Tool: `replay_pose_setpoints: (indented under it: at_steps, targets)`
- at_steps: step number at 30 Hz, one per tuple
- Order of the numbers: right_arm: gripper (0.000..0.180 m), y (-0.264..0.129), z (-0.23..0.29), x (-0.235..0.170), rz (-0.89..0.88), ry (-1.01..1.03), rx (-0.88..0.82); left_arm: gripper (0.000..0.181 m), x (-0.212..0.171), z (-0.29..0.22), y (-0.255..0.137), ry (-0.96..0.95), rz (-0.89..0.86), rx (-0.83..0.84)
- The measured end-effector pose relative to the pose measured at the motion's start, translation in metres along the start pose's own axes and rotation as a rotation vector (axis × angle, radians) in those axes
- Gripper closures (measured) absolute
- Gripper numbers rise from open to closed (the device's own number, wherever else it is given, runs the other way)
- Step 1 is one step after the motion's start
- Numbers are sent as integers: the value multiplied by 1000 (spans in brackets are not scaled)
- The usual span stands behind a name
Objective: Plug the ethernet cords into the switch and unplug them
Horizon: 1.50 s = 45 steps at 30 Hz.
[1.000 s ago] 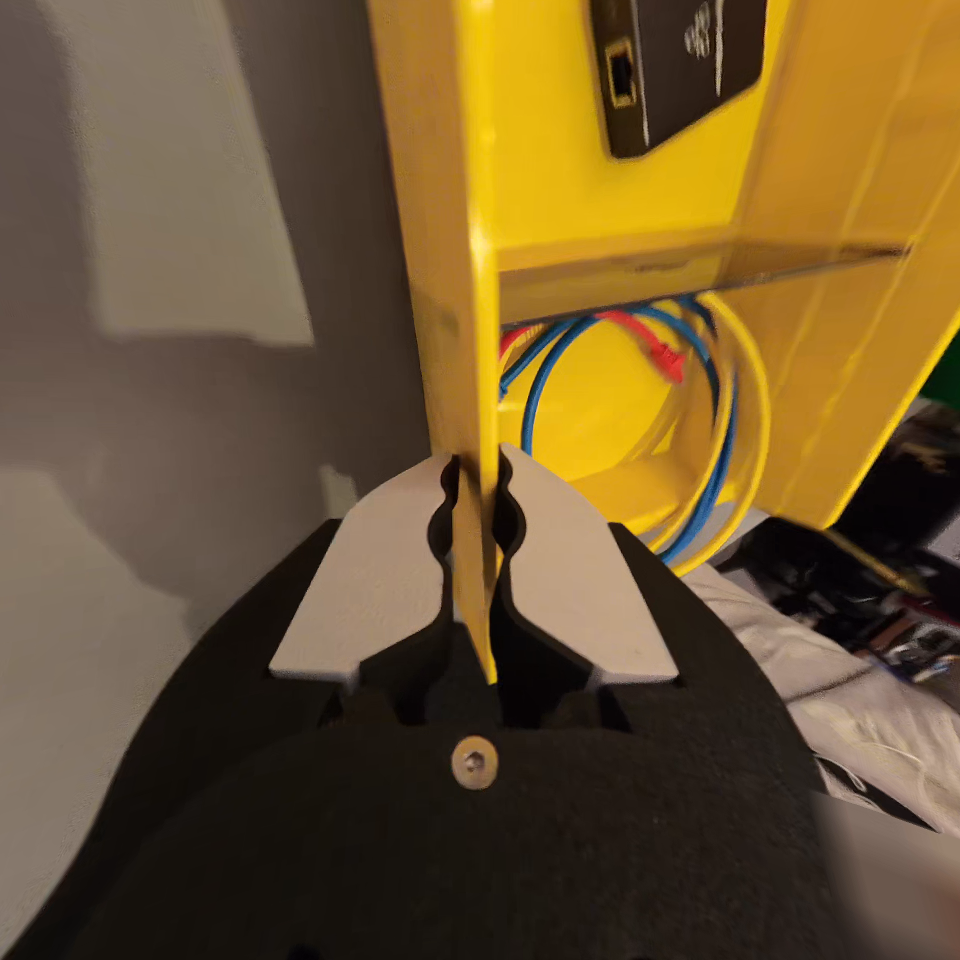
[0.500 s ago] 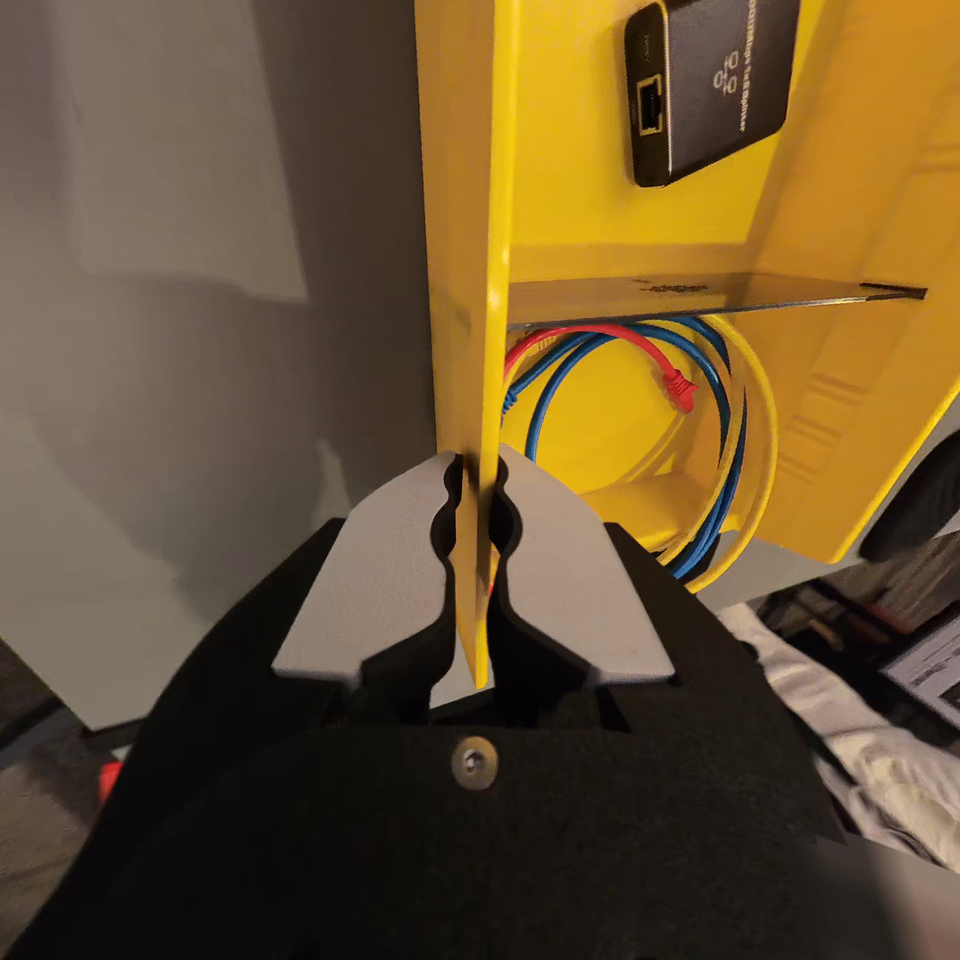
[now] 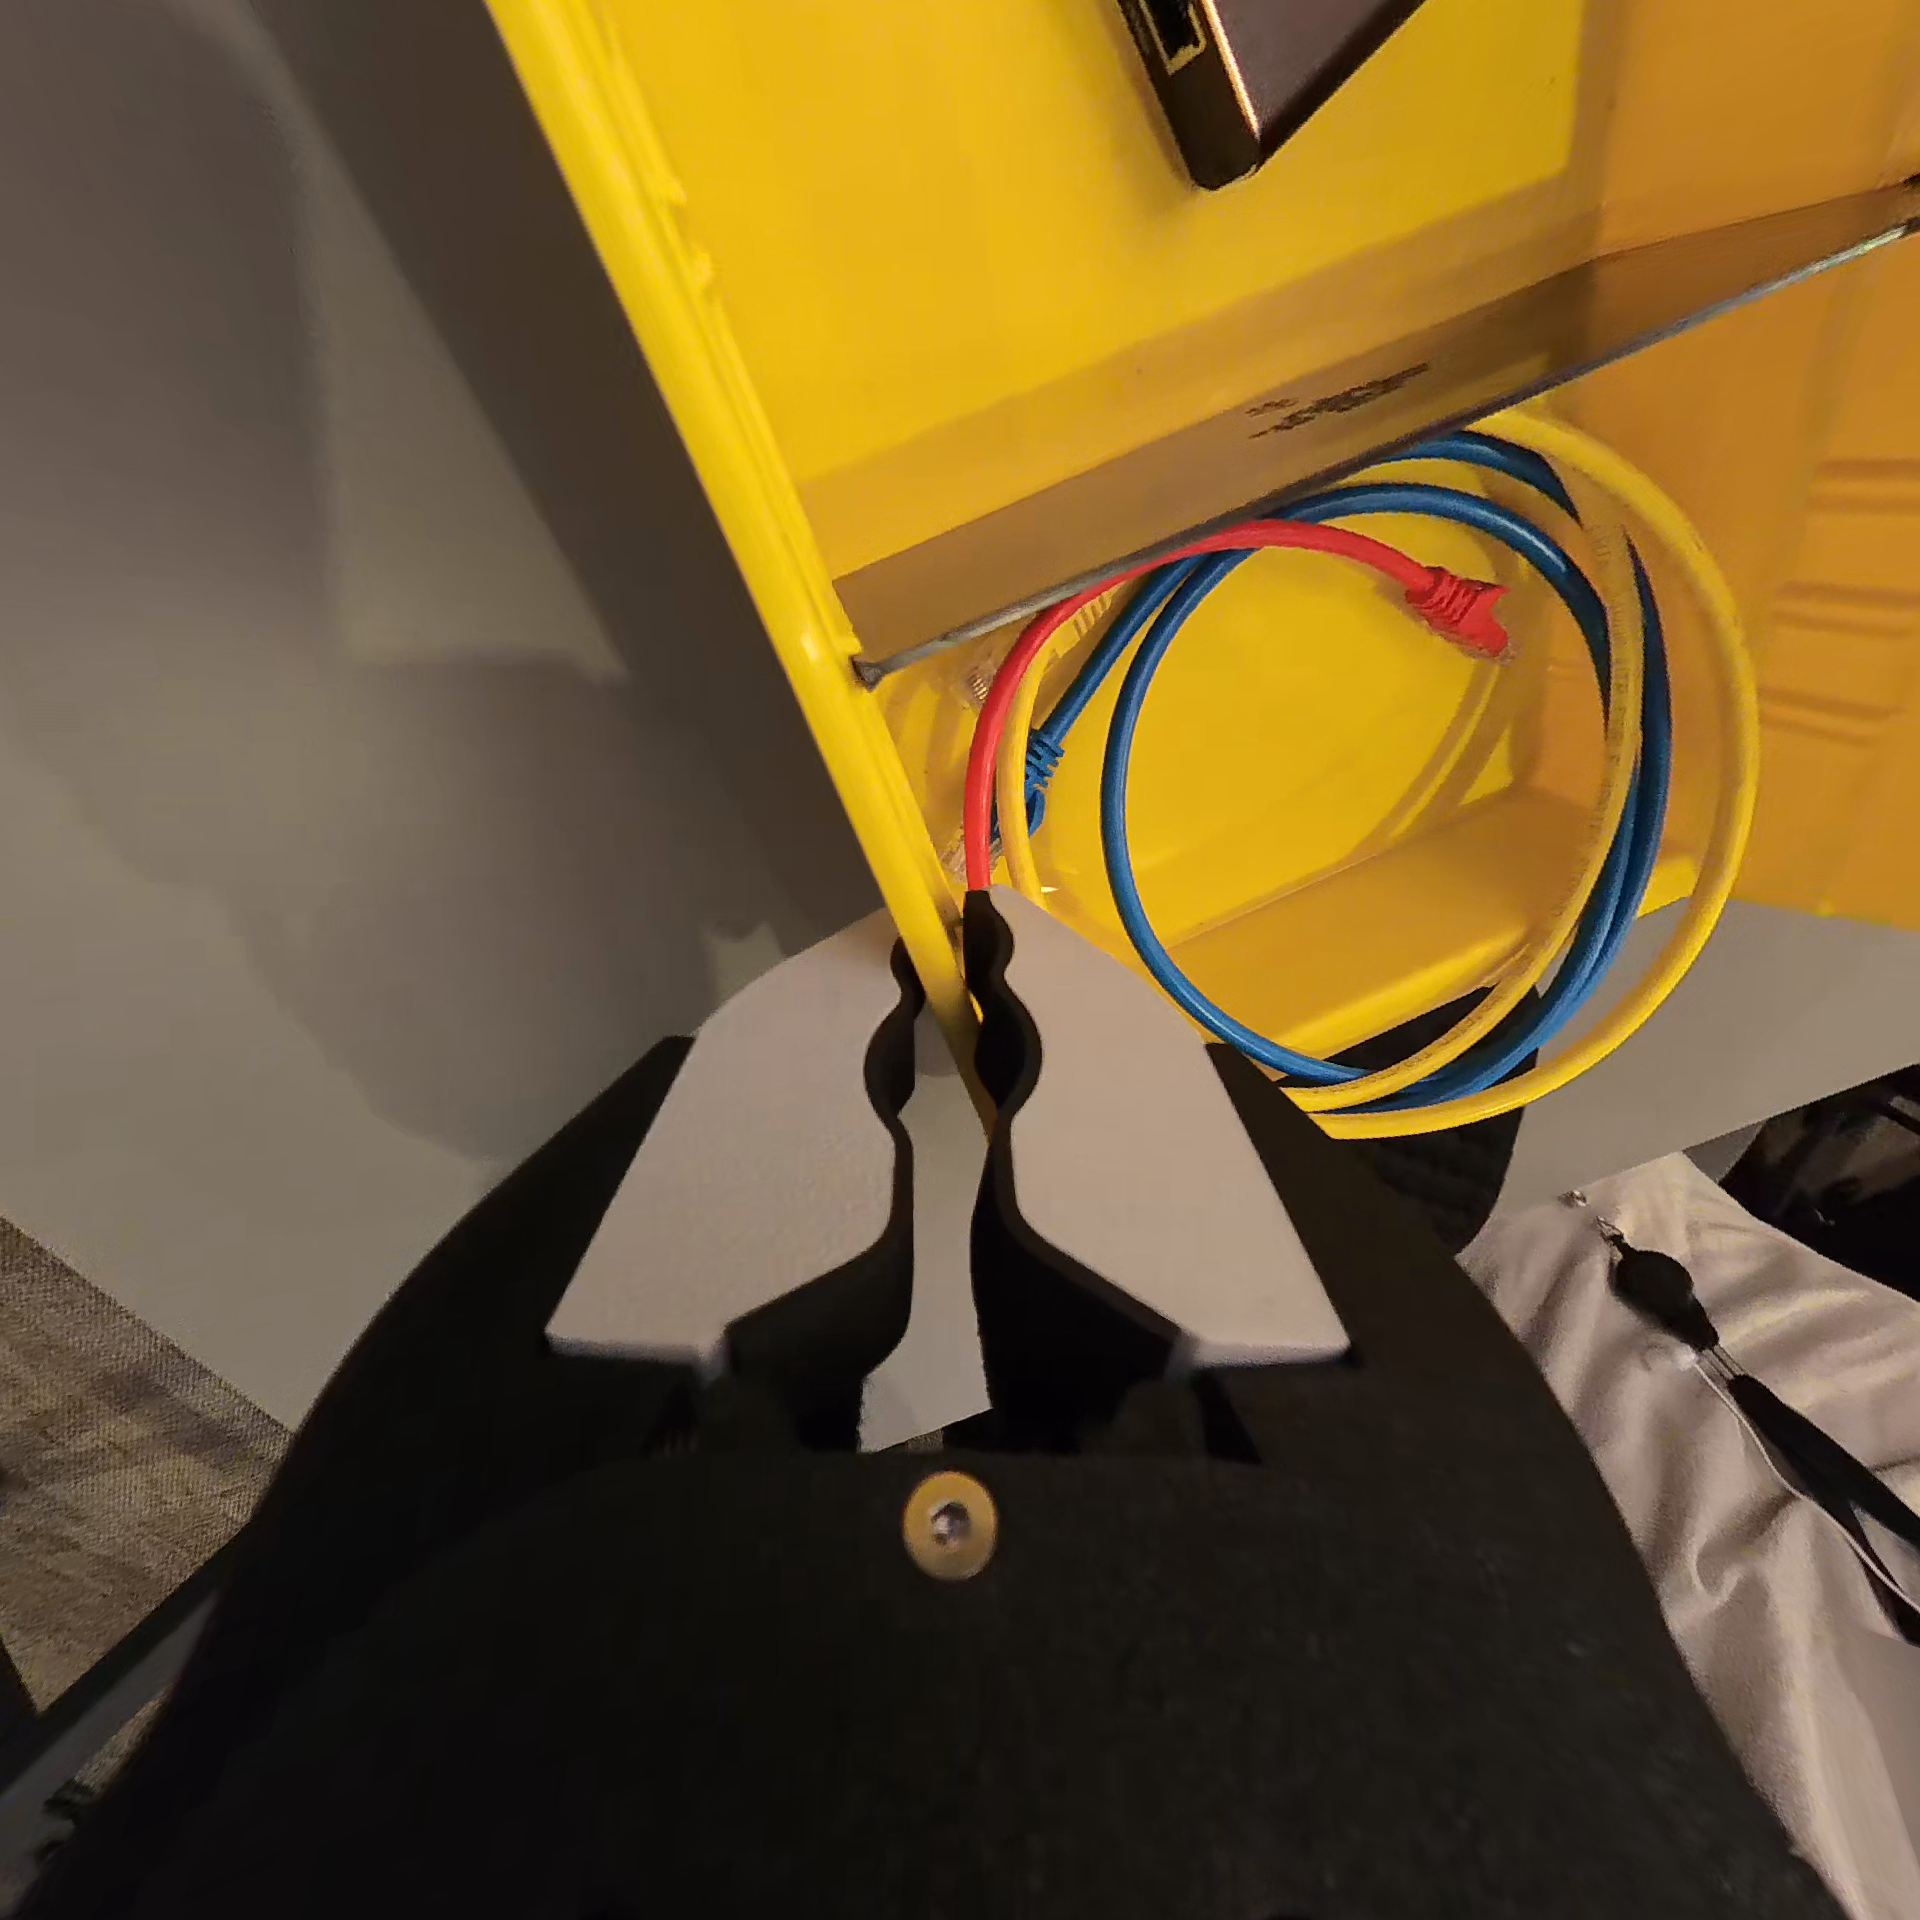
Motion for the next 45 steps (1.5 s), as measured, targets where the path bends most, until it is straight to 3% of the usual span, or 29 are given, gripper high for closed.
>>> replay_pose_setpoints:
  at_steps: [13, 26, 30, 32, 35, 37, 39, 41, 45]
  targets:
    - [168, 75, 32, 46, 177, -92, -49, 175, 3, 9, -1, 25, -1, 20]
    - [171, 75, 33, 62, 155, -139, -134, 175, 3, 19, -2, 9, -1, 103]
    - [169, 73, 34, 60, 81, -177, -104, 175, 2, 23, -3, -21, -25, 117]
    - [159, 67, 38, 58, -17, -213, -68, 166, 0, 24, -8, -19, -74, 129]
    - [148, 41, 56, 47, -199, -276, -42, 152, -3, 30, -39, 2, -230, 178]
    - [144, 13, 68, 30, -326, -383, -192, 137, -5, 28, -80, 14, -399, 201]
    - [120, -26, 90, 12, -471, -505, -370, 123, -6, 12, -136, 15, -587, 175]
    - [113, -67, 140, -5, -682, -634, -436, 102, -5, -20, -196, 27, -775, 139]
    - [107, -113, 276, -47, -1139, -886, -287, 81, 2, -115, -283, 112, -1141, 97]
Point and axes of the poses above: each gripper's, where its closed fingertips meet, y out along the fingers, x out of its top, z = x × y across the jaws, the point moved 6 cm from there along -y, back along the fingers, and after that the axes turned 10 degrees about x, right-handed, at the moved point
